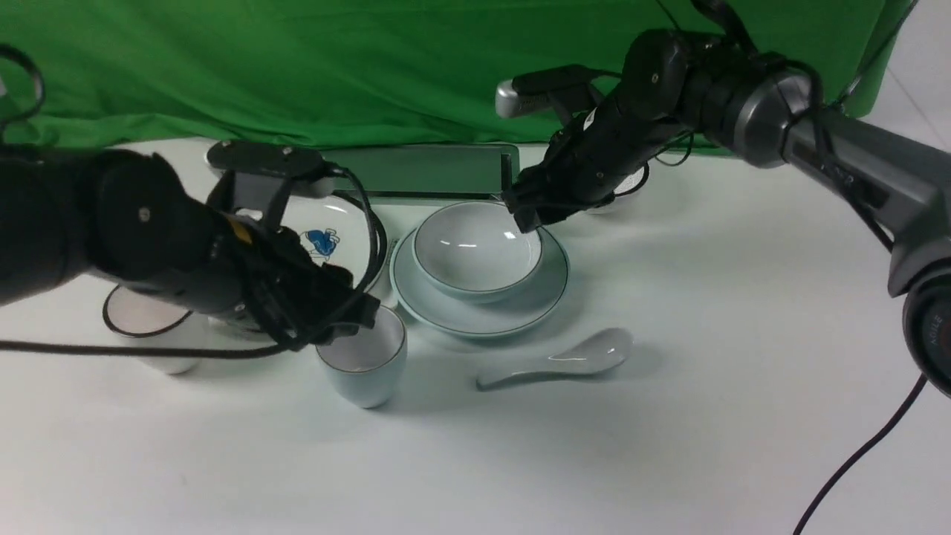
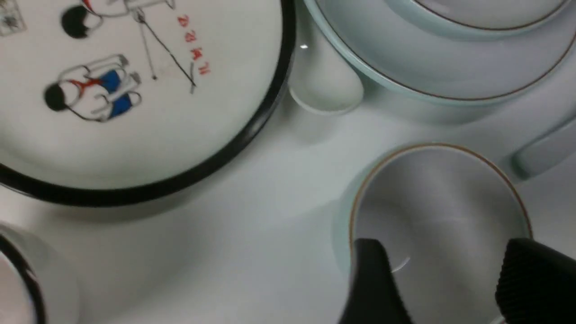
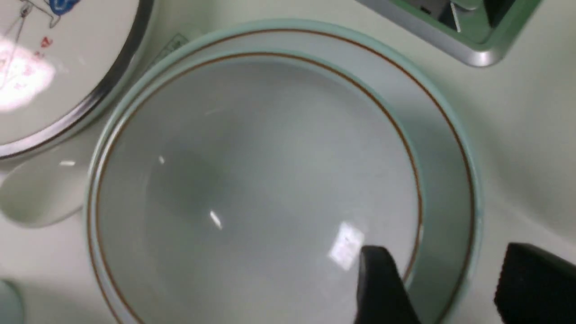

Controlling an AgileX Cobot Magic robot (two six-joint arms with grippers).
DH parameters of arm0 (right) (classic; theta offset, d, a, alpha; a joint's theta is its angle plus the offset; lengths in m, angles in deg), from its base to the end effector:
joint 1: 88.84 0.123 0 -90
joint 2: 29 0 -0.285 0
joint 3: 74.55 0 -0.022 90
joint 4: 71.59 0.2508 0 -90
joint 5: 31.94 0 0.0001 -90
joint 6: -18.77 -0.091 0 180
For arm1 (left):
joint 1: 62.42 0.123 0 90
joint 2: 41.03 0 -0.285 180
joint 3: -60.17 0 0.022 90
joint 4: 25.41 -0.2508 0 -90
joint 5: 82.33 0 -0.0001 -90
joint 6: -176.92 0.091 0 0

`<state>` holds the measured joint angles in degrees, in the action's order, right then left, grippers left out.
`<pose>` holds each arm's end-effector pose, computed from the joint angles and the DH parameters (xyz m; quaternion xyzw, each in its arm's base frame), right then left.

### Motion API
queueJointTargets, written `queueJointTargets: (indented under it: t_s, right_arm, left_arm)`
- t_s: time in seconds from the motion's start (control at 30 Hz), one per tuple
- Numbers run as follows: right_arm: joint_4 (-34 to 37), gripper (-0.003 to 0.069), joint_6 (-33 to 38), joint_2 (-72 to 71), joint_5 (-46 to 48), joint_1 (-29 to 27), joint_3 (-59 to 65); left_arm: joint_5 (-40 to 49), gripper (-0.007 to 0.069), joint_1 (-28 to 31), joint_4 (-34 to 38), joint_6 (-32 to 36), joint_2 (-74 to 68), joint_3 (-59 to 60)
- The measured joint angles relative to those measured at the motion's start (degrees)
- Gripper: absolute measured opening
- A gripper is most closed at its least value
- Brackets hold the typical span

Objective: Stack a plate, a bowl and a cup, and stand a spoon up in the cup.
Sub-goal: Use the right arm to put the blue rice bowl into the blue large plate in the middle, then use the left arm to grab a blue teacup

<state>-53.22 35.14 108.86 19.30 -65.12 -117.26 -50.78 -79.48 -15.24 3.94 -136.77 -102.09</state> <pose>0.4613 0.2271 0.2414 -0.2678 0.9082 0.1660 0.2753 0.3031 -0.1018 0.2529 0.1413 0.9413 -0.0929 0.2923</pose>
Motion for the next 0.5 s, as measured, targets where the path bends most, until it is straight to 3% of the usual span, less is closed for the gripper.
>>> queueJointTargets:
  t_s: [0.13,0.23,0.33,0.37,0.4,0.5]
  right_arm:
    - [-2.6,0.0390,0.0,-3.1,5.9,-0.2,-0.7]
    - [-3.3,0.0369,0.1,-4.2,8.9,-0.3,-0.8]
    - [-3.5,0.0334,0.2,-4.3,10.8,-0.3,-0.8]
    - [-3.5,0.0334,0.2,-4.3,10.9,-0.3,-0.8]
    - [-3.6,0.0323,0.2,-4.3,11.5,-0.3,-0.8]
    - [-3.7,0.0317,0.6,-4.3,11.7,-0.3,-0.8]
  left_arm:
    - [2.3,0.0449,0.0,-4.7,-1.8,-3.3,-3.5]
    - [1.7,0.0419,0.0,-5.4,-1.2,-7.3,-4.5]
    - [1.1,0.0291,0.0,-6.0,0.1,-11.0,-4.5]
    - [1.1,0.0291,0.0,-6.0,0.1,-11.2,-4.5]
    - [1.0,0.0181,0.0,-6.5,0.4,-12.3,-4.5]
    - [1.4,0.0024,0.0,-6.5,1.2,-12.3,-4.8]
